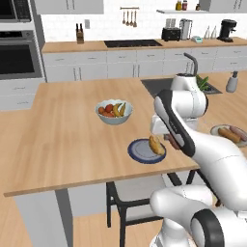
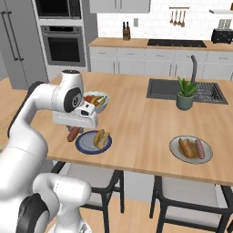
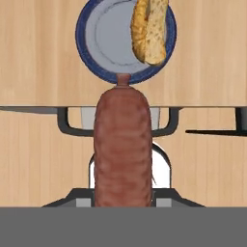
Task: Place one bun and one sausage from the bowl on each plate.
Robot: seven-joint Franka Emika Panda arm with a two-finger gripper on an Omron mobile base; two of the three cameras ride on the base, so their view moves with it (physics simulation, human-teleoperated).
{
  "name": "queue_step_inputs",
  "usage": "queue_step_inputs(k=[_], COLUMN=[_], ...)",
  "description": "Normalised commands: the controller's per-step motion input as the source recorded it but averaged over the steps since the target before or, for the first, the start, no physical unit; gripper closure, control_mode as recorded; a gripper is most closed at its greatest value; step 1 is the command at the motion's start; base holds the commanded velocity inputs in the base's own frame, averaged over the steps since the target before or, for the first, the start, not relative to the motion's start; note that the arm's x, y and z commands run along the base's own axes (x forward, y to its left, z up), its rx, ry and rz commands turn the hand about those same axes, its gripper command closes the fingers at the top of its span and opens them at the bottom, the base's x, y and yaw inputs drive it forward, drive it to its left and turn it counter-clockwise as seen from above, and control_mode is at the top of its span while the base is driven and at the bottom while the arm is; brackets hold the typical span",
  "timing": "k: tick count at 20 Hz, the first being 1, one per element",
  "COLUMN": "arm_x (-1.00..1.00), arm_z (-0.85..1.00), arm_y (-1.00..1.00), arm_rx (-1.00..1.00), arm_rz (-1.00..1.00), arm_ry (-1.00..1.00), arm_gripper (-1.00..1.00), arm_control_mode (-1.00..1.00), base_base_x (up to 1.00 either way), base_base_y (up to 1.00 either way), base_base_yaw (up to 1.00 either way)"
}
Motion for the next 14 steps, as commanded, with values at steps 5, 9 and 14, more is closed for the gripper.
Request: queue_step_inputs(k=[5,9,14], arm_x=[0.72,0.78,0.69], arm_z=[-0.62,-0.55,-0.36], arm_y=[0.63,0.31,0.00], arm_rx=[-0.06,0.00,0.00], arm_rz=[-0.02,0.00,0.00], arm_ry=[0.02,0.01,0.03], arm_gripper=[1.00,1.00,1.00], arm_control_mode=[-1.00,-1.00,-1.00], base_base_x=[0.00,0.00,0.00], base_base_y=[0.00,0.00,0.00], base_base_yaw=[0.00,0.00,0.00])
